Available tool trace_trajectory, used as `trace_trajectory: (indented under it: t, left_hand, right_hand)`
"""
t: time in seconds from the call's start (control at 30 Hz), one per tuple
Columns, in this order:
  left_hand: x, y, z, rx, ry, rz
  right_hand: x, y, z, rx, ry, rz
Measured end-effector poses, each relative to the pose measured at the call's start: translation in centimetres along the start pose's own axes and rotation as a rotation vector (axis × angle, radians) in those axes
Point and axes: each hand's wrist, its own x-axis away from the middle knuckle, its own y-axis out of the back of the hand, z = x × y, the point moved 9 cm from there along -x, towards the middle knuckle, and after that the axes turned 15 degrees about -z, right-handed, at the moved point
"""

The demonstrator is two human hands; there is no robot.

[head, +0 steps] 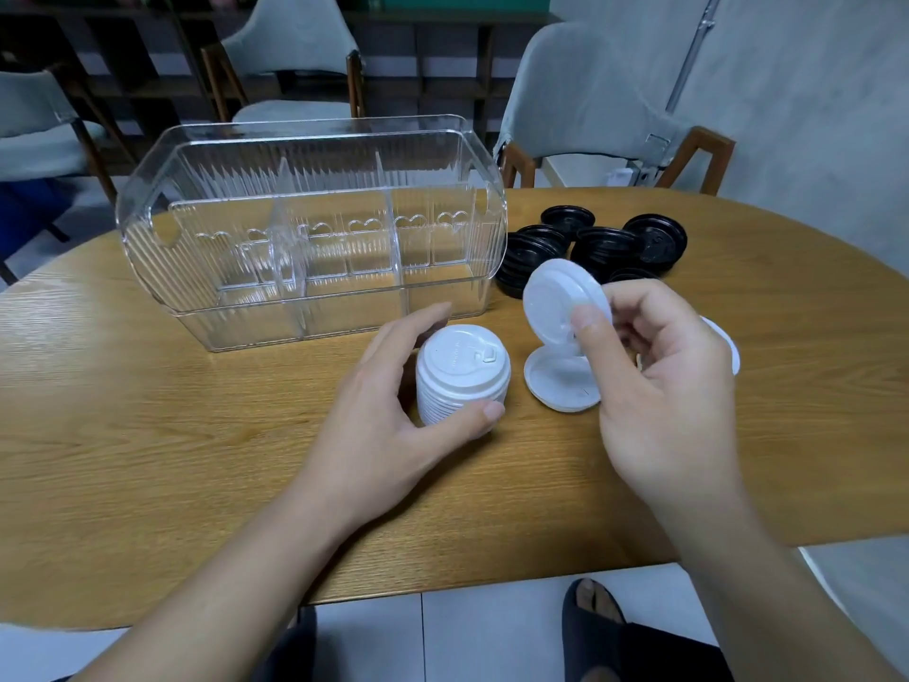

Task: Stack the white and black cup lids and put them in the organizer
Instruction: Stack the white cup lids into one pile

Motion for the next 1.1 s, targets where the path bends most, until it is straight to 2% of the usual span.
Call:
trace_trajectory:
  t: [0.2,0.37,0.5,0.6,0.77,0.9,1.1]
  left_hand:
    - [0.2,0.7,-2.1,-0.018,-0.183,-0.091]
    - [0.6,1.2,-3.4,0.023,-0.292,-0.149]
    - [0.9,1.5,-4.1,0.041,-0.336,-0.190]
    - [0.8,1.7,-4.1,0.045,-0.321,-0.205]
    - [0.7,2.1,-3.5,0.050,-0.283,-0.246]
    - [0.7,2.2,-3.3,0.055,-0.278,-0.245]
    - [0.7,2.1,-3.6,-0.044,-0.339,-0.248]
  right_hand:
    - [0.9,-2.2,0.0,-0.338,-0.255,0.127]
    - [1.9,-3.7,0.4,-0.397,-0.312,0.226]
    - [2.3,-4.2,0.1,-0.404,-0.338,0.246]
    - [2.0,-3.6,0.7,-0.318,-0.236,0.211]
    - [2.4,-3.3,2.3,-0.031,0.103,0.251]
    - [3.2,-4.1,2.4,0.044,0.132,0.334]
    - [3.0,-4.1,2.1,0.100,0.134,0.312]
